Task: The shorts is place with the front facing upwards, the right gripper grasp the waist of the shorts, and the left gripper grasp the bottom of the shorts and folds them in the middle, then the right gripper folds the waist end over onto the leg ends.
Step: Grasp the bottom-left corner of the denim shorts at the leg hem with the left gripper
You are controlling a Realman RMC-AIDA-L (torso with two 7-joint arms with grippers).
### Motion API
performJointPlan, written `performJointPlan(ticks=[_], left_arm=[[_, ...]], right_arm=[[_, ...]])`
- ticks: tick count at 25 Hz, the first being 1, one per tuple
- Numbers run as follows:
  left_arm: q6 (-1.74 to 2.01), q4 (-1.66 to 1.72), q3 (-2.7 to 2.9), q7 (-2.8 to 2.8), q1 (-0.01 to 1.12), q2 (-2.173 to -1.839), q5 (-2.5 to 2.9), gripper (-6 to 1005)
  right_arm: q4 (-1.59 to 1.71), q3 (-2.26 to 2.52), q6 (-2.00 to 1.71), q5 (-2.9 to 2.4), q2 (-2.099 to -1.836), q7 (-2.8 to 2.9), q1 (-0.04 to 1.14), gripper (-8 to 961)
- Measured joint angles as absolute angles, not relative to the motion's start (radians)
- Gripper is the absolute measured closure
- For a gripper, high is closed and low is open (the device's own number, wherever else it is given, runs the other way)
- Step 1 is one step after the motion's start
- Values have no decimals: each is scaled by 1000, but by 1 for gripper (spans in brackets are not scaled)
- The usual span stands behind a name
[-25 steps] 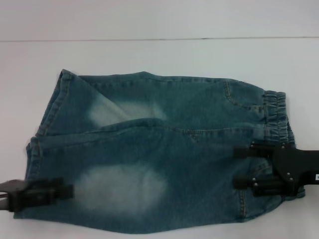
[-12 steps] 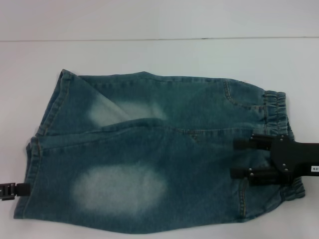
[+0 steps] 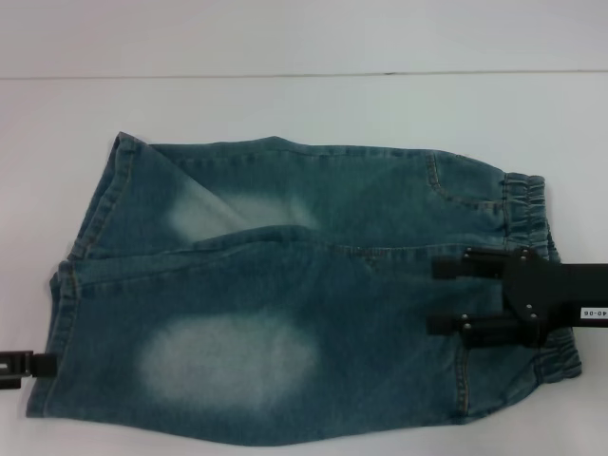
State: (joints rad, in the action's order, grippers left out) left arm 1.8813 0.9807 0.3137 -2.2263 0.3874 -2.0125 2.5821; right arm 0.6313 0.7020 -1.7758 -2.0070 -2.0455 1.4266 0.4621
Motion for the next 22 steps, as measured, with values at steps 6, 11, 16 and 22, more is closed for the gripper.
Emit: performJointPlan(ticks=[6, 11, 16, 22], left_arm=[[1851, 978, 317, -2237, 397, -2017, 2646, 156], [1848, 969, 318, -2239, 398, -2017, 2662, 169], [1842, 956, 319, -2239, 401, -2020, 2668, 181], [1828, 952, 341, -2247, 402, -2030, 2671, 197]], right_arm=[[628, 700, -1775, -2008, -2046, 1427, 471, 54], [628, 702, -1775, -2008, -2047, 1426, 477, 53], [626, 705, -1759, -2008, -2048, 1424, 479, 53], [624, 706, -1758, -2008, -2049, 1426, 478, 53]])
